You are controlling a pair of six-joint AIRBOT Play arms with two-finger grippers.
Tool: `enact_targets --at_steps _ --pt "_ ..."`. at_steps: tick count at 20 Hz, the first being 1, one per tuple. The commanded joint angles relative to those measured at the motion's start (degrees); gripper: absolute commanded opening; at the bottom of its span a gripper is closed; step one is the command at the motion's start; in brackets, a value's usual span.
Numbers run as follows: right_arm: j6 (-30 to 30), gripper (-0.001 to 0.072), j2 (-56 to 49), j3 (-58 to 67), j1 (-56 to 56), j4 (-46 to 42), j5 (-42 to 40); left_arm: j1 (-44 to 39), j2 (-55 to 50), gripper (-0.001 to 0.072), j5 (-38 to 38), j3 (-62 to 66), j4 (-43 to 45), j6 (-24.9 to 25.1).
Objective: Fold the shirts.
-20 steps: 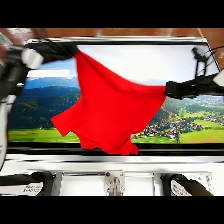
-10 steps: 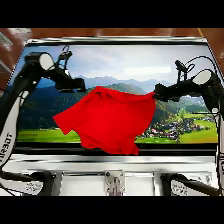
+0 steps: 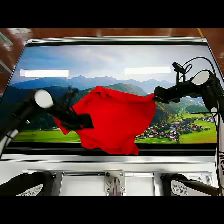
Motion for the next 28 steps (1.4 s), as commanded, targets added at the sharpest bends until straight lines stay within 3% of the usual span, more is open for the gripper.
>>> enact_targets --at_steps 1,6,15,16,17,18,20,23,26,28 --pt "-3.1 0.0058 0.0 0.0 0.0 -0.8 0.0 -9.0 3.1 0.0659 13.7 -17.7 -12.3 -2.8" --pt "-3.8 0.0058 0.0 0.0 0.0 -0.7 -0.2 -13.6 3.0 0.0655 24.3 -25.0 -12.7 -8.5" --pt "-3.8 0.0058 0.0 0.0 0.0 -0.7 -1.7 -20.1 -5.1 0.0653 41.1 -25.5 -19.6 -8.6" --pt "-3.8 0.0058 0.0 0.0 0.0 -0.7 -1.7 -20.7 -5.9 0.0605 43.1 -25.5 -20.0 -8.6" --pt "-3.8 0.0058 0.0 0.0 0.0 -0.7 -1.7 -20.8 -6.3 0.0468 44.8 -25.5 -20.0 -8.6" --pt "-3.7 0.0058 0.0 0.0 0.0 -0.7 -1.7 -20.7 -6.5 0.0406 46.7 -25.5 -20.0 -8.7" --pt "-3.4 0.0058 0.0 0.0 0.0 -0.7 -1.6 -19.6 -6.5 0.0373 49.5 -25.5 -19.9 -9.1" --pt "-3.4 0.0058 0.0 0.0 0.0 -0.5 -0.9 -16.3 -6.3 0.0057 49.6 -25.3 -19.9 -7.7" --pt "-3.3 0.0058 0.4 0.0 0.0 0.6 0.4 -14.7 -3.2 0.0040 47.4 -22.5 -19.1 0.3" --pt "-3.5 0.0057 2.4 0.1 0.0 3.7 -0.2 -13.8 1.3 0.0039 45.8 -19.0 -11.8 2.8"
